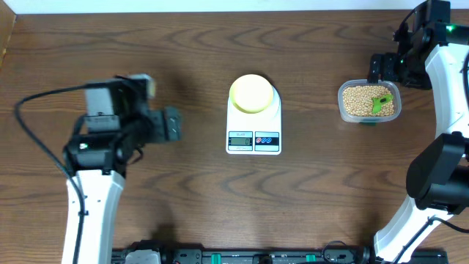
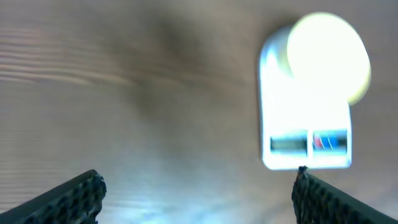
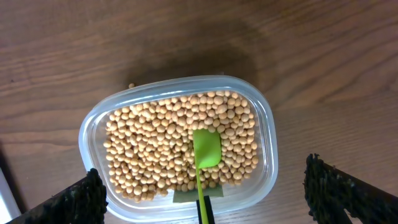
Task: Scoop item into bowl and weigh 50g on scale
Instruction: 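Move the left gripper back over the scale's display and buttons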
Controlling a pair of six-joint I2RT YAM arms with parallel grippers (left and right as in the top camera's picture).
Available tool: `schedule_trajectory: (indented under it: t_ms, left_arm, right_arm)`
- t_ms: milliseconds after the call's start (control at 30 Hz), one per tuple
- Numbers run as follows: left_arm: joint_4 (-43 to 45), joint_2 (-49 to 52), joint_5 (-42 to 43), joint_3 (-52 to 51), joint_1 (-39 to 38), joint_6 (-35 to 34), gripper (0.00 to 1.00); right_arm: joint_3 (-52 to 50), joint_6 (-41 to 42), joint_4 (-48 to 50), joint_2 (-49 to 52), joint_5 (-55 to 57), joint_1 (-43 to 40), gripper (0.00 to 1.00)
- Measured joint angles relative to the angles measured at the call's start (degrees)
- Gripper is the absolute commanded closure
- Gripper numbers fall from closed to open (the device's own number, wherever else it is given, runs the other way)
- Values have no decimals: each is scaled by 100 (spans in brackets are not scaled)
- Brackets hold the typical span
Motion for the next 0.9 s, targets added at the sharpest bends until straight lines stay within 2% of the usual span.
schedule_trajectory:
  t_ms: [333, 567, 900]
  left_arm:
    - [-201, 1012, -127, 0, -1648, 501, 2]
    - [-52, 2105, -337, 278, -2149, 463, 2]
    - [-199, 2212, -667, 380, -2527, 647, 2]
  right_arm:
    - [0, 0, -2, 0, -2, 0, 1]
    - [0, 0, -2, 0, -2, 0, 1]
    - [0, 0, 0, 0, -2, 0, 1]
